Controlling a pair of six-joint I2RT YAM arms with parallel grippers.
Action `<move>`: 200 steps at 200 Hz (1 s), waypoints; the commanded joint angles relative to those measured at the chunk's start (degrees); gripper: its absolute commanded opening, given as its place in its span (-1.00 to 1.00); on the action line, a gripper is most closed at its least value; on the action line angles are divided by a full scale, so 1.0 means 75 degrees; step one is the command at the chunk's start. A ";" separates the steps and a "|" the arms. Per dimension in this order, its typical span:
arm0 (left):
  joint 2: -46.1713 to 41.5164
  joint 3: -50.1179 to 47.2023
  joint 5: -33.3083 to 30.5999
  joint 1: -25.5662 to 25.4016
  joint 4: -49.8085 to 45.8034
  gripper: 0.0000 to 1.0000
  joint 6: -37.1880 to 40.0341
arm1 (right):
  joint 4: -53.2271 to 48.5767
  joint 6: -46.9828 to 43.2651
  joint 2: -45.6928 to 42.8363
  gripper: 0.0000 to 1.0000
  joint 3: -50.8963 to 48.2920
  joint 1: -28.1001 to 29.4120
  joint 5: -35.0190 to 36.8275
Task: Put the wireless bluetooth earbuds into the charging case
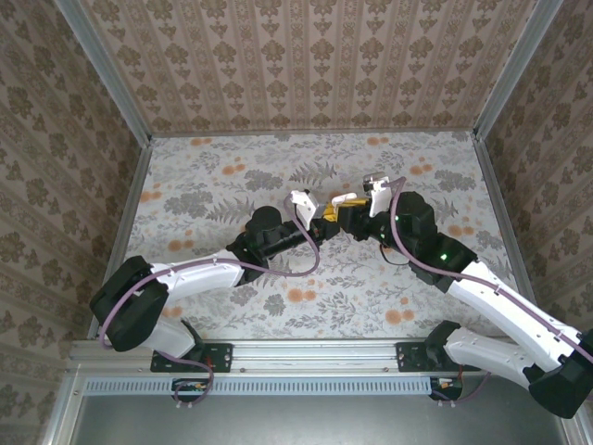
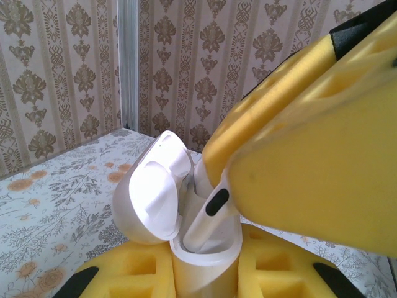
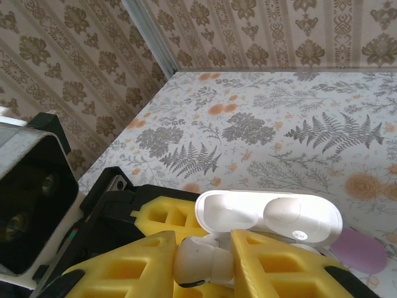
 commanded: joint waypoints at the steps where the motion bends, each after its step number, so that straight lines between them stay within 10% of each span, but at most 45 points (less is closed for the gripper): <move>1: -0.0239 0.0270 0.0137 0.0033 0.0224 -0.68 0.0083 | 0.0085 0.0053 0.0005 -0.39 -0.0118 -0.0051 -0.0191; 200: -0.0330 0.0211 0.0242 0.0037 0.0125 -0.69 0.0279 | -0.0334 0.0126 -0.0134 -0.08 0.0423 -0.0098 -0.0317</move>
